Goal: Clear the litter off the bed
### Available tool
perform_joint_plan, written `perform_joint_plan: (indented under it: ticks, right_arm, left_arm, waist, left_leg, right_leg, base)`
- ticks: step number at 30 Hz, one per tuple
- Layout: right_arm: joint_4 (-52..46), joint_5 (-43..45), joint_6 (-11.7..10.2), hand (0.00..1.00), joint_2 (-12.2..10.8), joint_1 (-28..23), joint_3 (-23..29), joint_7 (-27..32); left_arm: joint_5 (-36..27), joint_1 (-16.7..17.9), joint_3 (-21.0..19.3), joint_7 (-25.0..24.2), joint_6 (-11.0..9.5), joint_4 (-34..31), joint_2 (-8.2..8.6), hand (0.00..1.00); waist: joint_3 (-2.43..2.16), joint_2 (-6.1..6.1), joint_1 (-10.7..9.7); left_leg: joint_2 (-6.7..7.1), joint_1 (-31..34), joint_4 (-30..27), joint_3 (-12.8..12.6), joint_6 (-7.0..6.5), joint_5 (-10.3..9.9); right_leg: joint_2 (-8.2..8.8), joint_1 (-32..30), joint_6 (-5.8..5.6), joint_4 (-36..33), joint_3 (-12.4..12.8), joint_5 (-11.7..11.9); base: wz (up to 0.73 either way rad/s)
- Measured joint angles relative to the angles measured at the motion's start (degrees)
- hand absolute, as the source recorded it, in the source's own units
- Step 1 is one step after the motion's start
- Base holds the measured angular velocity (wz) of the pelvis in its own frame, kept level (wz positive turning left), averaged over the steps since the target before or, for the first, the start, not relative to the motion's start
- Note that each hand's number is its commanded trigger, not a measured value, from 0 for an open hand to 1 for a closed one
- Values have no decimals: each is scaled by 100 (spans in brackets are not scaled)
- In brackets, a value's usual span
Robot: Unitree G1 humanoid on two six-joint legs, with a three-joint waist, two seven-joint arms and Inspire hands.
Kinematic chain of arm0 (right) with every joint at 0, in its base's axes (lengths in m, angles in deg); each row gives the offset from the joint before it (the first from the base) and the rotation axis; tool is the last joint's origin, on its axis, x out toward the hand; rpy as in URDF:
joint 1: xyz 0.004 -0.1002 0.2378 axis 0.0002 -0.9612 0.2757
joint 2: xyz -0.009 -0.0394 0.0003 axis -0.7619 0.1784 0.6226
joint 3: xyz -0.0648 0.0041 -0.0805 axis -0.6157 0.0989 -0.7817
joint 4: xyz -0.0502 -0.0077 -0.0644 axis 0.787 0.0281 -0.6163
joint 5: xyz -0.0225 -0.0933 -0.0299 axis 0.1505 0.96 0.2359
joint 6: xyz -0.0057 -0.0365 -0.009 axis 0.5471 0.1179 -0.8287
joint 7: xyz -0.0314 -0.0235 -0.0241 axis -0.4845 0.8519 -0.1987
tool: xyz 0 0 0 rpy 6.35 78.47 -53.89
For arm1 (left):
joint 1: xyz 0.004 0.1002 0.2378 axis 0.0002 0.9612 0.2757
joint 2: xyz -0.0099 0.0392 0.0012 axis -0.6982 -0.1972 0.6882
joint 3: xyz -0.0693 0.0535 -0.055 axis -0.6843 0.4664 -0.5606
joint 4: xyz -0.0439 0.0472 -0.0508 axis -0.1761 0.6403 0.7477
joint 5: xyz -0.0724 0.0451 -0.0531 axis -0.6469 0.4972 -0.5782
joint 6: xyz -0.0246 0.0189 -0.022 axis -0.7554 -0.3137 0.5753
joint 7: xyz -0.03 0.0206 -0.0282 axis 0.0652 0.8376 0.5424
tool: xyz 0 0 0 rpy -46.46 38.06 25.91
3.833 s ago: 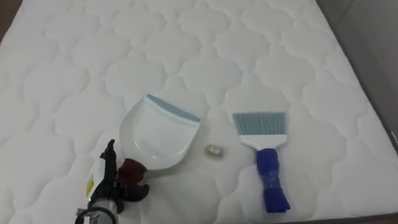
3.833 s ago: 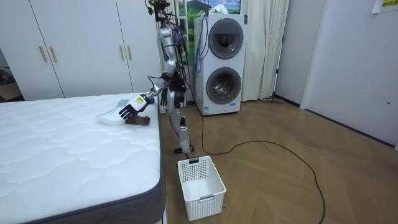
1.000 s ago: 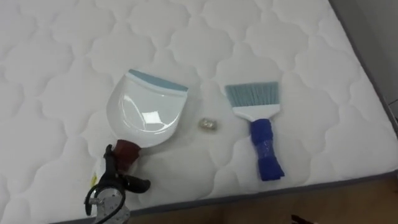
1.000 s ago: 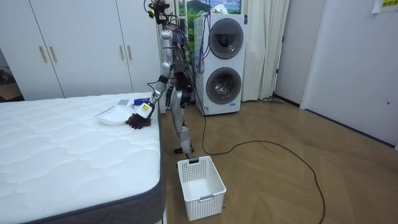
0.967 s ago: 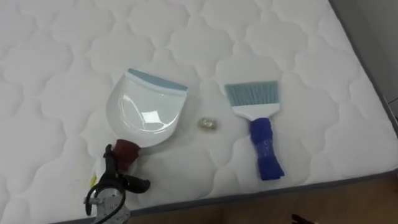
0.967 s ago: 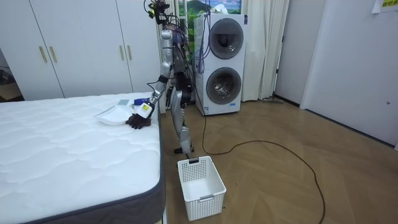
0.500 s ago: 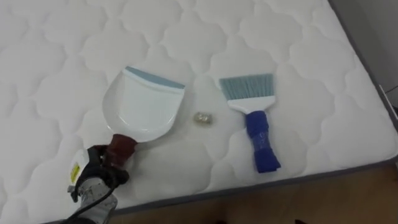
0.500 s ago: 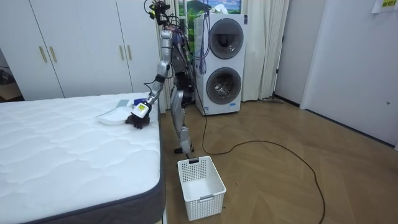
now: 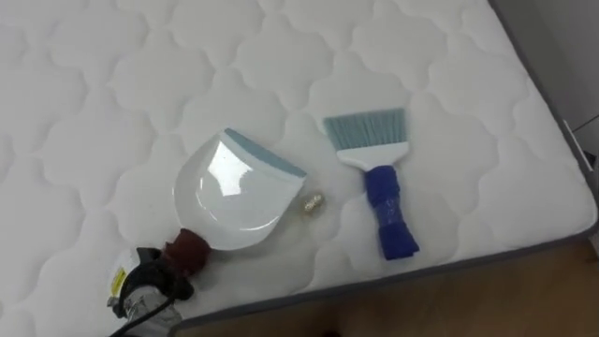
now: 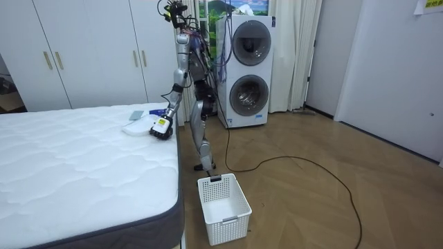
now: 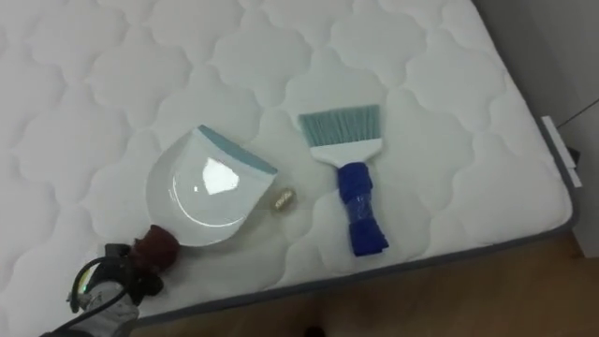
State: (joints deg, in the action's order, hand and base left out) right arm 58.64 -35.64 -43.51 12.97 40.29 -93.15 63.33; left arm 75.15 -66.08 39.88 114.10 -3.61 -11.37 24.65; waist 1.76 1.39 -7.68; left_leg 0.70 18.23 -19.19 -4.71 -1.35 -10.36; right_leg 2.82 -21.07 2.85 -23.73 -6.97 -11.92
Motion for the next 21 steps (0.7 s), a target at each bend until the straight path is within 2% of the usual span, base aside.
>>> perform_joint_plan:
  ticks: [7,17,21]
  right_arm:
    - [0,-14,64,0,-1,-34,-1,-11]
    - [7,-118,74,0,-7,-127,1,-18]
    - [7,-72,59,0,-7,-127,7,-23]
  left_arm:
    - [1,5,-8,-3,22,29,6,100]
    - [8,45,-16,-6,20,84,2,100]
    - [52,62,-11,-111,15,134,-129,100]
  waist:
    - [16,32,2]
    - [6,63,11]
    - [5,63,4]
  left_leg:
    - [2,-47,6,-39,0,0]
    - [-1,-198,92,-87,-2,1]
    - [-11,-203,80,-99,-2,1]
  right_leg:
    - [-2,4,-3,-33,56,0]
    - [-4,115,-3,-3,57,-3]
    - [-20,120,2,3,83,0]
  base:
    - [-3]
    - [-1]
    - [0]
